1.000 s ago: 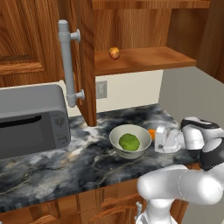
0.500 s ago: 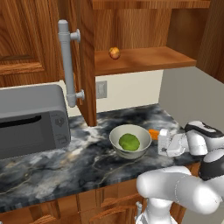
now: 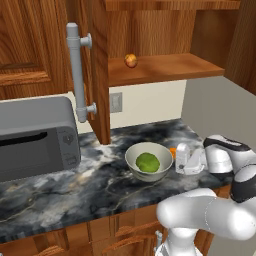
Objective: Pick the cheese from the fridge and the cheese grater from the cabinet and place them next to the salad bowl.
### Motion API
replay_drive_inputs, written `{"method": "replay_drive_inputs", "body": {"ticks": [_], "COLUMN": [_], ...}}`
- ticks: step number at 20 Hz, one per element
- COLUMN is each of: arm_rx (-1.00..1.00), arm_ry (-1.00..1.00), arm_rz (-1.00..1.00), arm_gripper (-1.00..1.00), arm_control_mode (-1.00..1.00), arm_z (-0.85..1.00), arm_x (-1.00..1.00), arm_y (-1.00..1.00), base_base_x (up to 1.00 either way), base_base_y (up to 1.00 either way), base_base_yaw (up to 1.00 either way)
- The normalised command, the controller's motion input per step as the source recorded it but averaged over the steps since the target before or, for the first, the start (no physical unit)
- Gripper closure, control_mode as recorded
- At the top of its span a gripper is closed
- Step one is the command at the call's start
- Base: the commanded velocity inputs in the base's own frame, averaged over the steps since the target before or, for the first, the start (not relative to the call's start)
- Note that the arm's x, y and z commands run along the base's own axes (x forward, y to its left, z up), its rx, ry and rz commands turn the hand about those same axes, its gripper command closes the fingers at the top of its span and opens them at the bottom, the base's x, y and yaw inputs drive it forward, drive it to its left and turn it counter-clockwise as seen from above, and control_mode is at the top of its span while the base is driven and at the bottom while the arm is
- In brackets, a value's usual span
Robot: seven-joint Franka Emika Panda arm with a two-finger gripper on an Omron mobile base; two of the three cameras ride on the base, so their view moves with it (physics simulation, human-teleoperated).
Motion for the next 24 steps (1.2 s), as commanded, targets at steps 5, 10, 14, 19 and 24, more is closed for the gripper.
{"method": "replay_drive_inputs", "body": {"ticks": [5,10,14,19,24], "arm_rx": [0.05,0.00,0.00,0.00,0.00], "arm_ry": [-0.04,0.00,0.00,0.00,0.00], "arm_rz": [0.00,0.00,0.00,0.00,0.00], "arm_gripper": [1.00,1.00,-1.00,-1.00,-1.00], "arm_control_mode": [-1.00,-1.00,-1.00,-1.00,-1.00], "arm_z": [-0.02,0.00,0.00,0.00,0.00], "arm_x": [0.00,0.00,0.00,0.00,0.00], "arm_y": [0.00,0.00,0.00,0.00,0.00], "base_base_x": [0.00,0.00,0.00,0.00,0.00], "base_base_y": [0.00,0.00,0.00,0.00,0.00], "base_base_yaw": [0.00,0.00,0.00,0.00,0.00]}}
